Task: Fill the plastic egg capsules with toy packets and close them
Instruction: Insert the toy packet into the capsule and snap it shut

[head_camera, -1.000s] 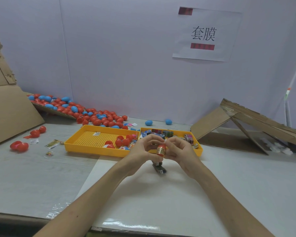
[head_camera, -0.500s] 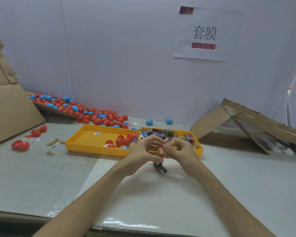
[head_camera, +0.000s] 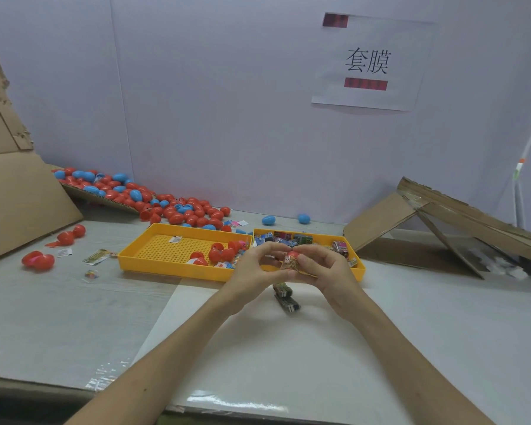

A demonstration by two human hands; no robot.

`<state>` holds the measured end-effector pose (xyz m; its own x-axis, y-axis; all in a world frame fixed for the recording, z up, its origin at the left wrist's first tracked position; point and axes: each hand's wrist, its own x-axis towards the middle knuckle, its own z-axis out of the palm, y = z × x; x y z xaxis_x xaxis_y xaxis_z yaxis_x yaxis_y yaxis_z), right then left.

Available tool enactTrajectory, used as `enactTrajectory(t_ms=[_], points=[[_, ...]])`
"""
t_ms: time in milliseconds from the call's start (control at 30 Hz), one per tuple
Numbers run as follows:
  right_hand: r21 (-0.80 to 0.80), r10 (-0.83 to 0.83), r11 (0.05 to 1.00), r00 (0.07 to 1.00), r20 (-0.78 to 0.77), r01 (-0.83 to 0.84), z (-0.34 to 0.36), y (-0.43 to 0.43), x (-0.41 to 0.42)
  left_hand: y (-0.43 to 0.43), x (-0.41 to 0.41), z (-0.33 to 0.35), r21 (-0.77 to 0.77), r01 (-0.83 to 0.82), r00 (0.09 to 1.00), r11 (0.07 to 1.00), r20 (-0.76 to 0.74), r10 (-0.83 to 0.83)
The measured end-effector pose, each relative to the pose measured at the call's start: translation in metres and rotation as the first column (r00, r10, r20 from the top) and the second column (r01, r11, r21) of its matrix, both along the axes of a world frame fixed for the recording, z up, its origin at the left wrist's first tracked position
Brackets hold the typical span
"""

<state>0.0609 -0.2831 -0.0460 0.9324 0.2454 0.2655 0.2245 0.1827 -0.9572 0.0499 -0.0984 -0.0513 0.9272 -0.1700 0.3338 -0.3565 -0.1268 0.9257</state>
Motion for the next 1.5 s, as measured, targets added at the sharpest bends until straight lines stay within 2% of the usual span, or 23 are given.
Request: enactTrajectory(t_ms=[133,433,600,700,833,1233,1500], points=[[-0.02,-0.002,1.0,1.0,0.018,0.003,0.0006,-0.0012,0.0005,-0.0023,-0.0012,0.0,0.071,-0.005,0.999,0.997,0.049,0.001],[-0.013,-0.041,0.999,0.999,0.024,0.041,-0.0009,-0.0032,0.0021,-0.0041,-0.004,0.0017,0.113,-0.006,0.995,0.994,0.102,-0.006],[0.018,-0.031,0.999,0.999,0.007,0.031,-0.0002,-0.0027,0.0022,-0.0047,-0.0038,0.0018,0.064,0.009,0.996,0.998,0.088,-0.014],[0.065,0.024,0.998,0.999,-0.039,-0.021,0.0012,-0.0039,0.0026,-0.003,-0.0034,0.0035,-0.036,0.041,0.998,0.999,0.042,-0.04],[0.034,0.019,0.999,1.0,-0.02,-0.018,0.002,-0.0038,0.0028,-0.0015,-0.004,0.0047,-0.144,0.126,0.991,0.982,-0.038,-0.132],[0.019,-0.053,0.998,0.998,0.018,0.053,0.0007,-0.0055,0.0049,-0.0022,-0.0059,0.0049,-0.157,0.155,0.985,0.975,-0.045,-0.164],[-0.047,-0.11,0.992,0.992,0.068,0.113,0.0014,-0.0039,0.0024,-0.0036,-0.0055,0.0044,-0.133,0.141,0.986,0.981,-0.073,-0.151]])
